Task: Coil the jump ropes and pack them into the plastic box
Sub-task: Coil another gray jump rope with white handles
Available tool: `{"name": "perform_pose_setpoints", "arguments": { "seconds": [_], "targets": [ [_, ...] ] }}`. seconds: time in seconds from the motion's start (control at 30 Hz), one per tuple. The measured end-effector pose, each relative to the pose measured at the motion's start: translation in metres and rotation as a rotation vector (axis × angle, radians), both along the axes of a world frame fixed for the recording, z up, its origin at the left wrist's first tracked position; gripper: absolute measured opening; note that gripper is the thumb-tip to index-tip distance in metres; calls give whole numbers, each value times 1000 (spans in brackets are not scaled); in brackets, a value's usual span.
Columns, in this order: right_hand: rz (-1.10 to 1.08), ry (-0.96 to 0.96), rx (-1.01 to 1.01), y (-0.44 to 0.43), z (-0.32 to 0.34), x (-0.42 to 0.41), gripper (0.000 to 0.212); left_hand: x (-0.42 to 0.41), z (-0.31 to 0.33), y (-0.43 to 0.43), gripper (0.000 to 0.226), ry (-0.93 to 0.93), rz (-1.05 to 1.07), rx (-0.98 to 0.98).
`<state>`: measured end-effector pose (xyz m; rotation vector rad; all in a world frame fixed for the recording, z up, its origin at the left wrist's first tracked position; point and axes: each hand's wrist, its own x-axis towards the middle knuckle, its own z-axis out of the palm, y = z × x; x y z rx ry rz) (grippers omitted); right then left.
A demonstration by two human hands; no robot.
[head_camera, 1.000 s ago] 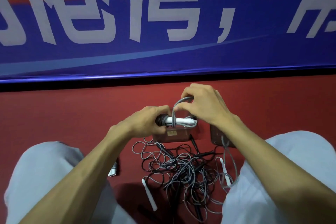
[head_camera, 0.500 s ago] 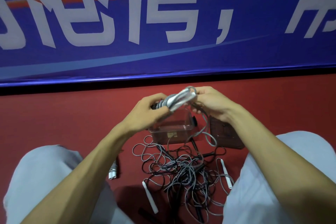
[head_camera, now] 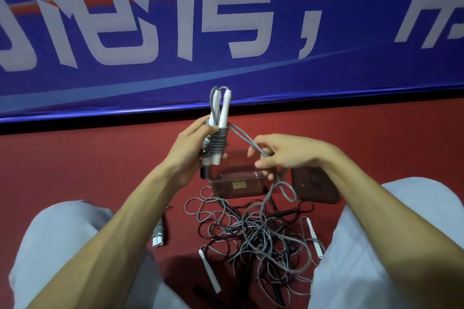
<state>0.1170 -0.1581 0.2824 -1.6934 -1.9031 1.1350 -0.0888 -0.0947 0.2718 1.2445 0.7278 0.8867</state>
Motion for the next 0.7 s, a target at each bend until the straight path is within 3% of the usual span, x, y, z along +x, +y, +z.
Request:
{"name": "perform_pose_setpoints", "arguments": {
  "seconds": [0.13,0.3,0.5,0.7],
  "targets": [
    [-31,-289,192,1,3,2,22,-1,-9,9,13,88,112,4],
    [122,-595,418,-1,4,-8,29,0,-22,17,17,325,175,217],
    [233,-773,509,-9,1,-29,58,-2,-30,20,25,836,174,666],
    [273,-757,649,-4,-10,-35,43,-1,-40,19,31,1122,-99,829]
  ]
}}
